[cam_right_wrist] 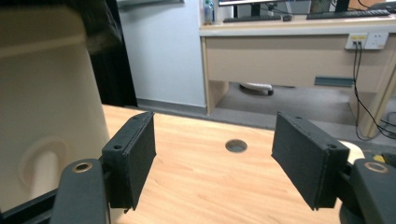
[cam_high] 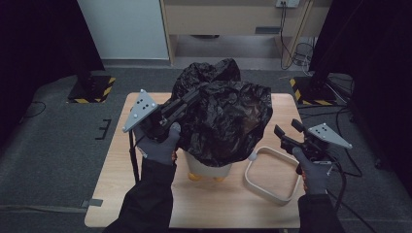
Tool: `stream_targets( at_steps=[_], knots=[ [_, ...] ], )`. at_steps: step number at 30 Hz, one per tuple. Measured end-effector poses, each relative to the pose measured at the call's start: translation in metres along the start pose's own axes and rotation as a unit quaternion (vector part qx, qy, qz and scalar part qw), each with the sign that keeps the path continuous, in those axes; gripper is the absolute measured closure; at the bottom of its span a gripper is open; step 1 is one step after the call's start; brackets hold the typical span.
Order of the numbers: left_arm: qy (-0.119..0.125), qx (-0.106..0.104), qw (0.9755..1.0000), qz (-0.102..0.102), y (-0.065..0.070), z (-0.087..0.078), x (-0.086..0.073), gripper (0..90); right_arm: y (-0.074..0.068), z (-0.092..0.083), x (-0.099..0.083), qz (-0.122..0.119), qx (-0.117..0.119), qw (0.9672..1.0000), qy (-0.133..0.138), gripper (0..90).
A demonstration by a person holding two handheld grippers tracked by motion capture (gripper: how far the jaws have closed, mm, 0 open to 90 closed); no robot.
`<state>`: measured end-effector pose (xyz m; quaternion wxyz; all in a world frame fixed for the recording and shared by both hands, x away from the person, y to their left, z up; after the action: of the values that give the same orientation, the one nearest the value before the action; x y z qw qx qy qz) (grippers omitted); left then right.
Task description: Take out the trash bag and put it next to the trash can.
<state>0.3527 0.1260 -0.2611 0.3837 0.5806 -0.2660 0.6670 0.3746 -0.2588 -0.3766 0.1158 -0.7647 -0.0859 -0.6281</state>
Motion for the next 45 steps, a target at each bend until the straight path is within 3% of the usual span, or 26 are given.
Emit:
stream_targets(
  at_steps=[12, 27, 45],
  knots=[
    [0.038, 0.006, 0.9991, 0.019, -0.002, -0.002, 0.017, 86.8, 0.010, 0.004, -0.034, -0.005, -0.026, 0.9994, -0.023, 29.0],
    [0.077, 0.015, 0.9967, 0.022, -0.008, -0.011, 0.043, 86.6, 0.024, 0.008, -0.065, -0.012, -0.054, 0.9969, -0.056, 29.1],
    [0.118, 0.028, 0.9919, 0.038, -0.009, -0.028, 0.066, 86.6, 0.029, 0.009, -0.075, -0.009, -0.066, 0.9952, -0.073, 29.1]
  ],
)
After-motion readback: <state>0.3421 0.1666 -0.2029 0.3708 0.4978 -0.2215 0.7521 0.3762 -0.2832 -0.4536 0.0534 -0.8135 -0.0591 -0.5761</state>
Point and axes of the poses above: each handheld gripper's, and its own axes: z roughly forward along the jaws, x roughly out of its top, y roughly to its right, the point moved 1 cm from there along z, roughly forward along the jaws, and after that the axes turned 8 degrees about -x, right-handed, at the moved point
